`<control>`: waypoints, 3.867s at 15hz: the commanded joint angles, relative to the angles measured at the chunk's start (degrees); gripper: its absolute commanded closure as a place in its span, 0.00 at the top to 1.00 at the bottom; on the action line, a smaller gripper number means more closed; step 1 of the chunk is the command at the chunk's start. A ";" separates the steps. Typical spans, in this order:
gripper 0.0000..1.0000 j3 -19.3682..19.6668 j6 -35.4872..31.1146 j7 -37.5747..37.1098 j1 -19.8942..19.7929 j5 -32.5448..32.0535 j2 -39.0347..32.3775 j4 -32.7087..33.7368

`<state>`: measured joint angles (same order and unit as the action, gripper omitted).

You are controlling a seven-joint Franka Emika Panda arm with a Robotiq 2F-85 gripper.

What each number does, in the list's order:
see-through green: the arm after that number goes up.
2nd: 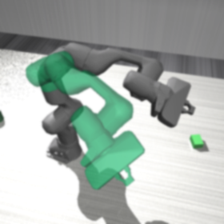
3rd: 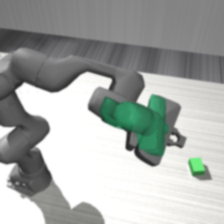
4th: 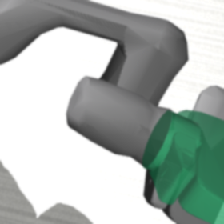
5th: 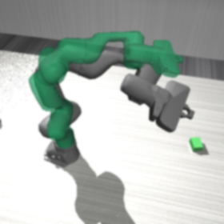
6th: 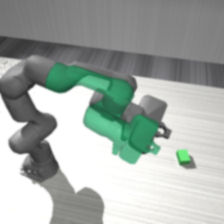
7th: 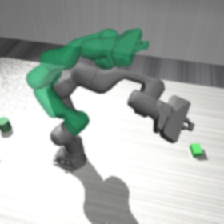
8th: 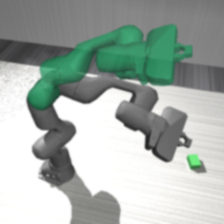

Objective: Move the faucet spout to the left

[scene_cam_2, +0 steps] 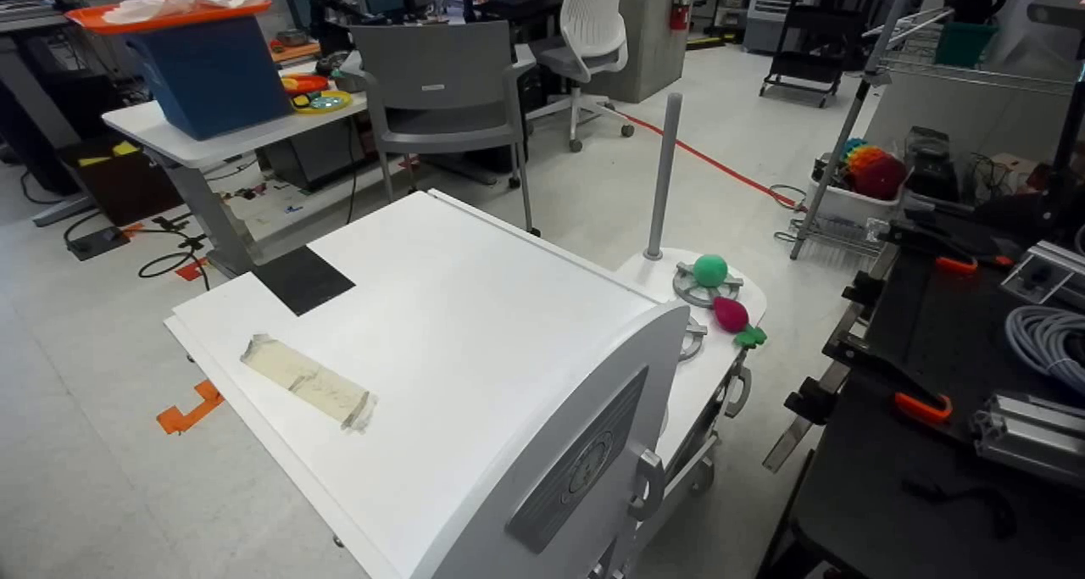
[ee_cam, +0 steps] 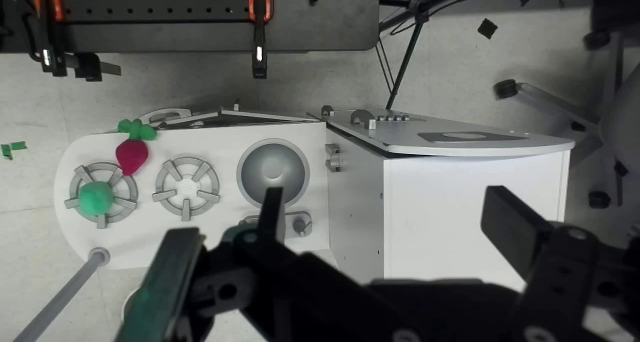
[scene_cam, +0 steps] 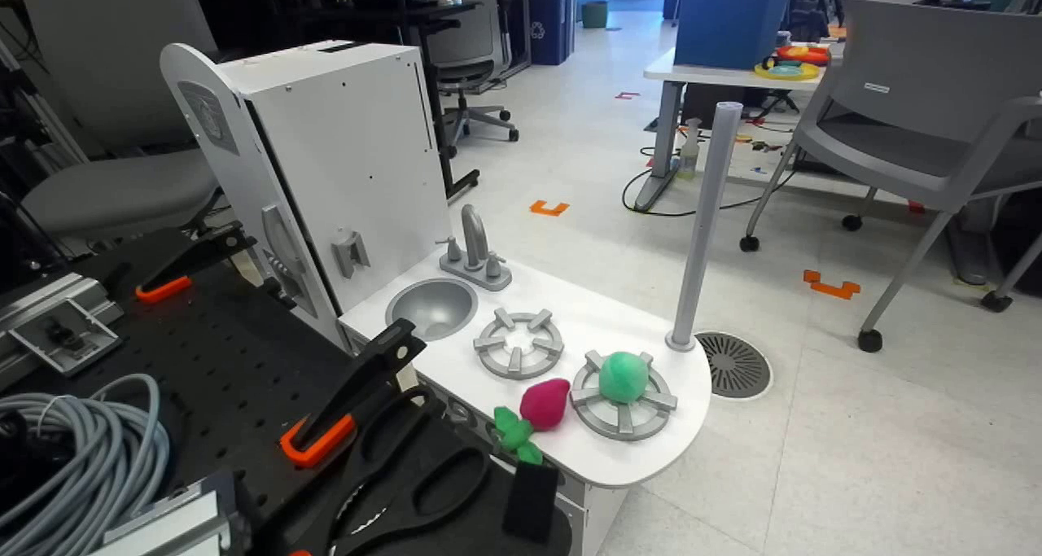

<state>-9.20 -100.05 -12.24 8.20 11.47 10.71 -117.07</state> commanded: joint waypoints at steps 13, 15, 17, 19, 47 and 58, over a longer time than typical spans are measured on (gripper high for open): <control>1.00 2.78 -15.25 5.82 -3.30 -12.58 -11.50 -5.21; 1.00 3.94 -20.87 6.05 -4.04 -15.70 -17.04 -5.48; 1.00 5.08 -26.77 6.50 -4.44 -17.52 -23.13 -4.85; 1.00 6.28 -32.47 6.44 -4.37 -19.62 -29.18 -3.78; 1.00 -1.00 -65.32 39.23 -9.07 -24.40 -76.68 24.62; 1.00 -7.67 -63.95 43.40 -10.71 -25.13 -78.23 20.28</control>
<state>-12.98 -165.76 29.69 -0.27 -13.05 -67.75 -94.45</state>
